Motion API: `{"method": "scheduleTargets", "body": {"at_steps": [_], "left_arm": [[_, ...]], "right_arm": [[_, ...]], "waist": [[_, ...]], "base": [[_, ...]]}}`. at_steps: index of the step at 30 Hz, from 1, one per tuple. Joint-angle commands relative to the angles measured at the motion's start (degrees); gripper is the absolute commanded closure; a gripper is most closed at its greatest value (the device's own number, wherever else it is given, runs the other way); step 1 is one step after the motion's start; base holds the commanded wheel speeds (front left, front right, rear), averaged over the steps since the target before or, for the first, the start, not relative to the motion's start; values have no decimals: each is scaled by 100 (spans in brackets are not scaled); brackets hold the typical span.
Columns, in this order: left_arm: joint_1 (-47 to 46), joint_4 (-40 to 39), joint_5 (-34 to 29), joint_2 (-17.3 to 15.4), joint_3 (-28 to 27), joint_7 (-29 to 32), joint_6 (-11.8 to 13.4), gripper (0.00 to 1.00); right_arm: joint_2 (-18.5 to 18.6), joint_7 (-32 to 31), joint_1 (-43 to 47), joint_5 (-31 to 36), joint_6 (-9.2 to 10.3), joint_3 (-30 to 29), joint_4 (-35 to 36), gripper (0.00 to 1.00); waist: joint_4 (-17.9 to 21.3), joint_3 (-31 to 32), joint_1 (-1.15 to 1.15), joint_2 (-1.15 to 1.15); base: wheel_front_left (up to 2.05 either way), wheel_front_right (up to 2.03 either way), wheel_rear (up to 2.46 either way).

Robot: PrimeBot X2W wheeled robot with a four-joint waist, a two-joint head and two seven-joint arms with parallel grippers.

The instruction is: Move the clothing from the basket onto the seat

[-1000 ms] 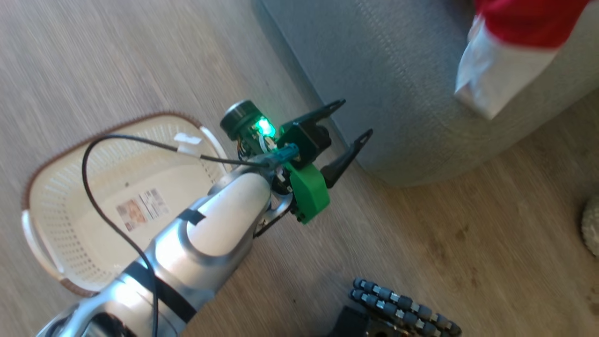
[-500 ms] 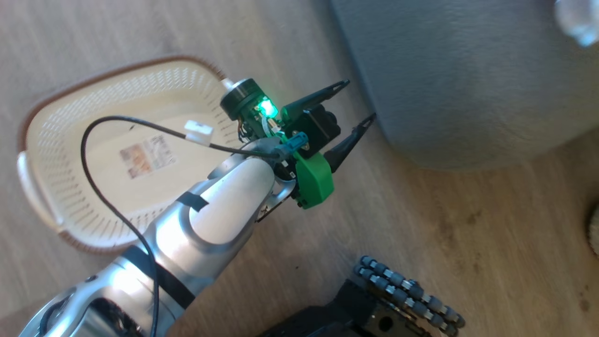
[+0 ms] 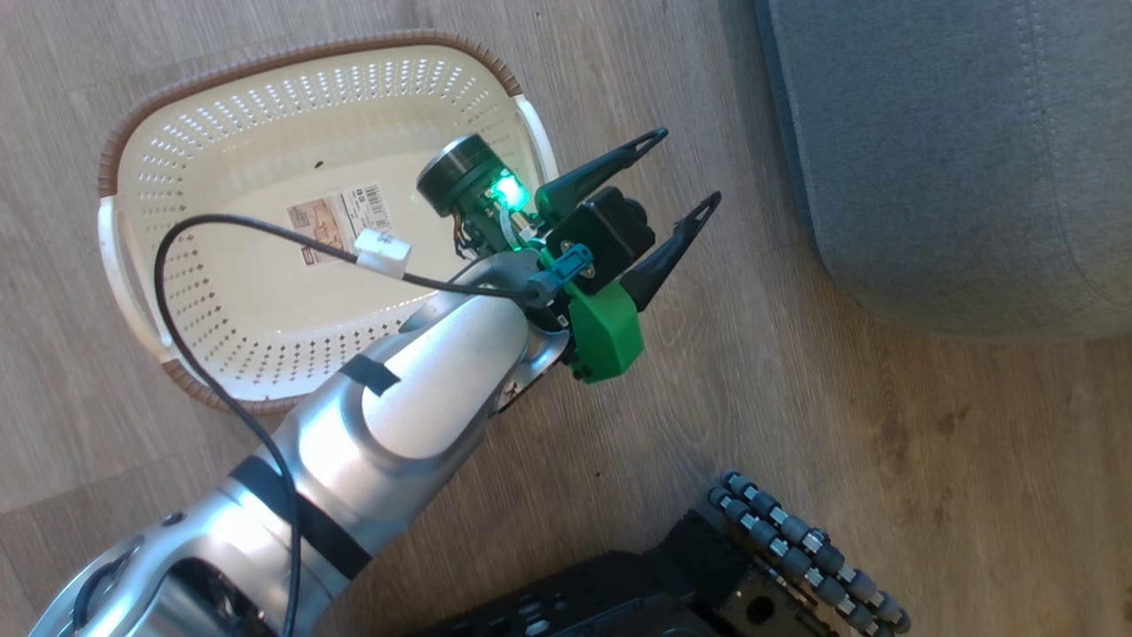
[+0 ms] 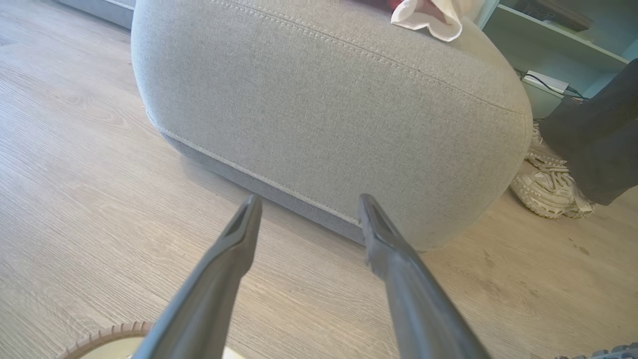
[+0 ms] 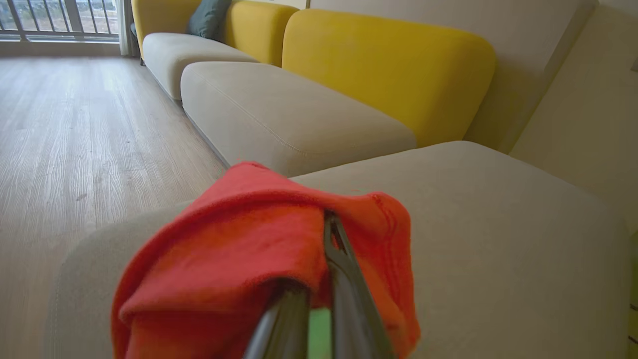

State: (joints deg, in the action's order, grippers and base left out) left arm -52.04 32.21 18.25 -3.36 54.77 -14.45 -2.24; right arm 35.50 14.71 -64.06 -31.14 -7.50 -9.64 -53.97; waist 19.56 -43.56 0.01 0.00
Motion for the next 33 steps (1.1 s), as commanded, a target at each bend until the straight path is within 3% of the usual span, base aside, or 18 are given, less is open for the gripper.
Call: {"method": "scheduleTargets", "body": {"at_steps": [1, 2, 9, 17, 25, 33], "left_arm": [[-120, -234, 28, 48, -74, -55, 42, 0], [-118, -246, 40, 48, -64, -55, 45, 0], [-43, -237, 105, 48, -105, -55, 34, 0], [176, -367, 99, 48, -333, -55, 73, 0], [475, -607, -29, 7, -828, -55, 143, 0], [1159, -1007, -141, -110, -1608, -55, 214, 0]], "right_arm": [[225, 29, 270, -94, 1, 7, 195, 19], [183, 29, 418, -170, 1, 29, 230, 0], [-87, 29, 1463, -407, 1, 184, 799, 0], [-377, 29, 2510, -222, 1, 223, 1907, 0], [-812, 29, 3105, -187, 1, 116, 2973, 0], [-1079, 29, 3570, -94, 1, 719, 3630, 0]], "waist": [[2, 23, -1, 0], [9, 39, -1, 0], [82, 286, -1, 0], [4, 701, -1, 0], [-270, 1217, -1, 0], [-773, 1912, -1, 0]], "base": [[0, 0, 0], [0, 0, 0], [0, 0, 0], [0, 0, 0], [0, 0, 0], [0, 0, 0]]}}
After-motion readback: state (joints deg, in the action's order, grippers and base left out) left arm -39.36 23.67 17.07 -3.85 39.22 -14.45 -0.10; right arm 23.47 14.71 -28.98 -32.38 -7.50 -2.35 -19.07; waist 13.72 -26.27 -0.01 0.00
